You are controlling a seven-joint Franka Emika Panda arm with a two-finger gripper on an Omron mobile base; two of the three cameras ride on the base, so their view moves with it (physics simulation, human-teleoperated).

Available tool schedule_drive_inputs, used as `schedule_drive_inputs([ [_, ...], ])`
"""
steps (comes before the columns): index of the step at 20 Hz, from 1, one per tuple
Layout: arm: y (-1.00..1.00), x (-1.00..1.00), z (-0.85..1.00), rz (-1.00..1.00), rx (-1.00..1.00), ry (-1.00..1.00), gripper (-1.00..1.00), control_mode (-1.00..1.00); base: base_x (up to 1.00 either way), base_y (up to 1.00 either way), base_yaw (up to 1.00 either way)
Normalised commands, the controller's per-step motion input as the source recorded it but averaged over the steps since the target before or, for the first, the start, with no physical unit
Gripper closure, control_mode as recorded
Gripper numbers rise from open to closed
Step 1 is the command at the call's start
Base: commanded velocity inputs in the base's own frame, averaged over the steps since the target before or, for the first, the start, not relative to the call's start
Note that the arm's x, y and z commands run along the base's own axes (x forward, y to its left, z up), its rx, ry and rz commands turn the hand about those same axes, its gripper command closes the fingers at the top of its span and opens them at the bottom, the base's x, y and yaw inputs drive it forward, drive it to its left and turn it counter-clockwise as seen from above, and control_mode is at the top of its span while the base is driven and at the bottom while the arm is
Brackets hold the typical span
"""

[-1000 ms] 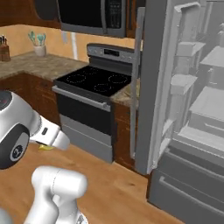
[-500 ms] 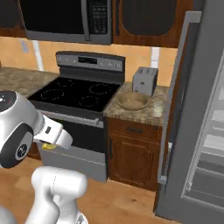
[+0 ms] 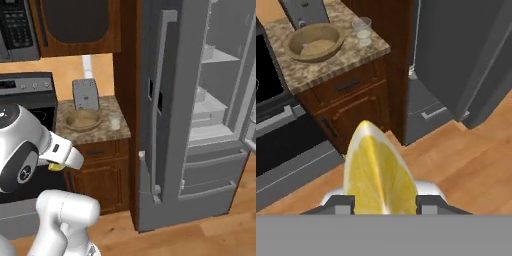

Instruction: Grab a lemon wedge from the fridge and one ice cube from the ice bowl, and put them in the glass of lemonade.

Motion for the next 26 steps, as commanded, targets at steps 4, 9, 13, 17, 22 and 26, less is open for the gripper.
schedule_drive_inputs([
  [4,0.00,0.00,0.00,0.00,0.00,0.00,1.00,1.00,0.45,0.54,-0.65],
  [9,0.00,0.00,0.00,0.00,0.00,0.00,1.00,1.00,0.55,0.57,-0.09],
  [13,0.00,0.00,0.00,0.00,0.00,0.00,1.00,1.00,0.71,0.38,-0.01],
  [17,0.00,0.00,0.00,0.00,0.00,0.00,1.00,1.00,0.88,0.09,0.00],
  [22,0.00,0.00,0.00,0.00,0.00,0.00,1.00,1.00,0.13,0.00,0.00],
  [26,0.00,0.00,0.00,0.00,0.00,0.00,1.00,1.00,0.00,0.00,0.00],
])
